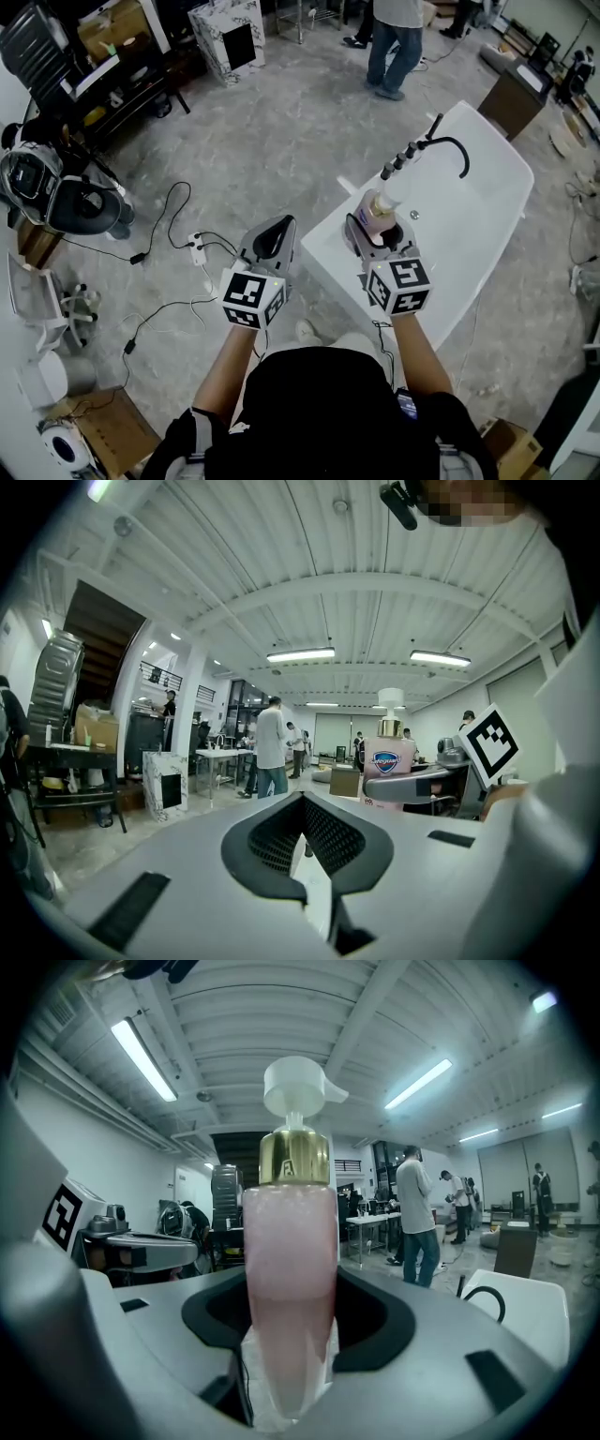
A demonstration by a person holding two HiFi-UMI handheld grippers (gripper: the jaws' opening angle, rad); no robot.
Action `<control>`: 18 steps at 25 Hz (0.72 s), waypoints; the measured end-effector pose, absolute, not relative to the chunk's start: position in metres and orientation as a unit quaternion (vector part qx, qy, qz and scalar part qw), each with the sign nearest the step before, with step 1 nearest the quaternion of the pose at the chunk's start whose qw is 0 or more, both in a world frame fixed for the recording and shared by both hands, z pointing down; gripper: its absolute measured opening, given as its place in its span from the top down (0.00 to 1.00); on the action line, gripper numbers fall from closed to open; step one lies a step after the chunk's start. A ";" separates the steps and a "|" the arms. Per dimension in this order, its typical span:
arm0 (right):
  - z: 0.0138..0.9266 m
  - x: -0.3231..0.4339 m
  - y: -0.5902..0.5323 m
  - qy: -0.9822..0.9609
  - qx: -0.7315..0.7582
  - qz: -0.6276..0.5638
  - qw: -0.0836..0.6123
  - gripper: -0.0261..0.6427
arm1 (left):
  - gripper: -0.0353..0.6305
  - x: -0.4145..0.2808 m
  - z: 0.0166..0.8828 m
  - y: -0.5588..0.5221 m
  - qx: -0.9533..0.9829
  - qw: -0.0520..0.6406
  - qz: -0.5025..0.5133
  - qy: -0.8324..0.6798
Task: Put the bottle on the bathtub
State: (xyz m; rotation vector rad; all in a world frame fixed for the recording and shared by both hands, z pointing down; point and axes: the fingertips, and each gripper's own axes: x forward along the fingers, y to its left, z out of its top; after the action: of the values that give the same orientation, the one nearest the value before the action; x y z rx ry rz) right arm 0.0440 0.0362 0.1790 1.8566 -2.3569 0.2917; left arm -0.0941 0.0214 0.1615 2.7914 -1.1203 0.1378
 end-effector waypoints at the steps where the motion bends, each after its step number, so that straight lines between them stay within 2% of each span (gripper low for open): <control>1: 0.180 0.042 0.033 -0.779 0.616 0.097 0.063 0.60 | 0.93 -0.095 0.162 0.017 0.926 0.066 0.046 -0.370; 10: 0.196 0.035 0.006 -0.772 0.623 0.109 0.071 0.60 | 0.93 -0.103 0.182 -0.008 0.929 0.078 0.057 -0.358; 18: 0.217 0.054 -0.013 -0.770 0.620 0.126 0.084 0.60 | 0.93 -0.082 0.205 -0.027 0.927 0.101 0.061 -0.355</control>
State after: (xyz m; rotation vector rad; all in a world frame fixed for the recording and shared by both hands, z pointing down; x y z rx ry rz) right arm 0.0540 -0.0128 0.2172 1.8517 -2.2967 0.3754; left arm -0.0821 -0.0274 0.2051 2.7386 -1.0500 0.1808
